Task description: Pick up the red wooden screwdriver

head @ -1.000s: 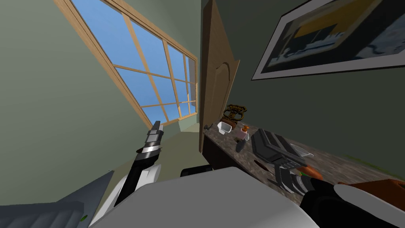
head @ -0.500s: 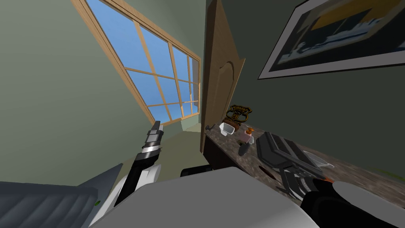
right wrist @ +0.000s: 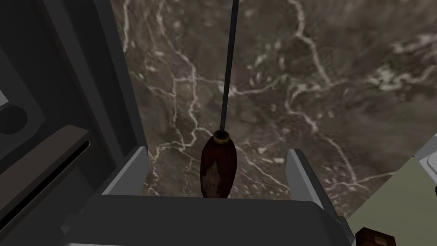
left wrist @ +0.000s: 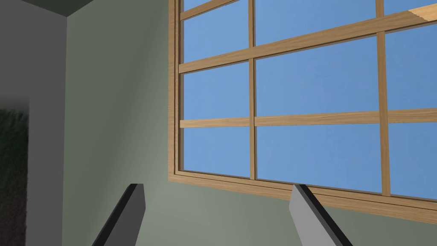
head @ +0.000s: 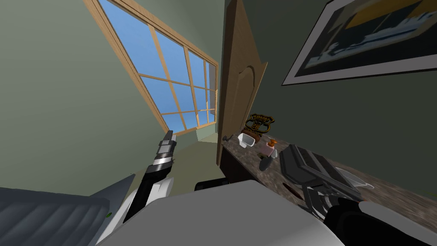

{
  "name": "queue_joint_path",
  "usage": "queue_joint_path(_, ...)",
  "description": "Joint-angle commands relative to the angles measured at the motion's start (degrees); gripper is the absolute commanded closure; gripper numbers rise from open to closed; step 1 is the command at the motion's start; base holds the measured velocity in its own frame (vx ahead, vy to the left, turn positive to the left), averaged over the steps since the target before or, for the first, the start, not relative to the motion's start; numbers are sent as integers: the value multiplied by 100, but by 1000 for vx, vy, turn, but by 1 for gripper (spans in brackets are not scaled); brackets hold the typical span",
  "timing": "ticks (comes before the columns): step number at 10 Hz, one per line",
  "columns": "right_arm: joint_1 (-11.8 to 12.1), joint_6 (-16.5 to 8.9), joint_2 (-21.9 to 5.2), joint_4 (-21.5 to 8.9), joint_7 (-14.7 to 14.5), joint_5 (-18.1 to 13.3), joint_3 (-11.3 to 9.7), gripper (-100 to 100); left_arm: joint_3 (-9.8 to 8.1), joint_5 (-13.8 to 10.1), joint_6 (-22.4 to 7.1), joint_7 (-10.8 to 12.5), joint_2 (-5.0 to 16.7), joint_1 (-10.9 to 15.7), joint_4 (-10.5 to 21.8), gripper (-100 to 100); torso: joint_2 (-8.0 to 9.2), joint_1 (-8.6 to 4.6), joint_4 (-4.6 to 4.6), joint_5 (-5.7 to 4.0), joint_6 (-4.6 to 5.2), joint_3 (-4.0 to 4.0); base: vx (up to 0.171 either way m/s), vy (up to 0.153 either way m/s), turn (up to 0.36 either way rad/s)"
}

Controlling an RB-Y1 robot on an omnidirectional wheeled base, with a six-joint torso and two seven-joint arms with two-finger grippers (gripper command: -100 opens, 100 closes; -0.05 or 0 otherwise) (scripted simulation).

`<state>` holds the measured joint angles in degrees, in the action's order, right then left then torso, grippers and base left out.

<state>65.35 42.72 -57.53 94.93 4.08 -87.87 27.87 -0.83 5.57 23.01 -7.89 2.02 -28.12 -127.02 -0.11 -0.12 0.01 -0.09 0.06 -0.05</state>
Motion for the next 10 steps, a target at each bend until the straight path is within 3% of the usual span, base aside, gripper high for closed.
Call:
queue_joint_path(1, 0, 0, 0, 0, 0, 0, 0, 100, 0, 0, 0, 0, 0, 0, 0, 0, 0, 0, 0, 0, 0, 0, 0, 0, 0)
queue_joint_path(5, 1, 0, 0, 0, 3, 1, 5, 100, 0, 0, 0, 0, 0, 0, 0, 0, 1, -10, 0, -8, -3, 0, 0, 0, 0)
queue_joint_path(6, 1, 0, 0, 0, 3, 1, 5, 0, 0, 0, 0, 0, 0, 0, 0, 0, 0, -11, 0, -8, -3, 0, 0, 0, 0)
queue_joint_path(7, 92, 100, -73, 122, 68, 34, 163, 100, 0, 0, 0, 0, 0, 0, 0, 0, 0, -11, 0, -8, -3, 0, -16, 0, -81)
queue_joint_path(8, 153, 169, -130, 208, 129, 53, 272, 100, 0, 0, 0, 0, 0, 0, 0, 0, 6, -9, 0, -4, 0, 3, -28, 0, -113)
queue_joint_path(9, 104, 115, -107, 153, 96, 35, 198, 100, 0, 0, 0, 0, 0, 0, 0, 0, 11, -7, 1, -4, 1, 6, -13, 0, -22)
queue_joint_path(10, 112, 129, -113, 164, 115, 35, 212, 0, 0, 0, 0, 0, 0, 0, 0, 0, 8, -8, 1, -8, -2, 4, 0, 0, 0)
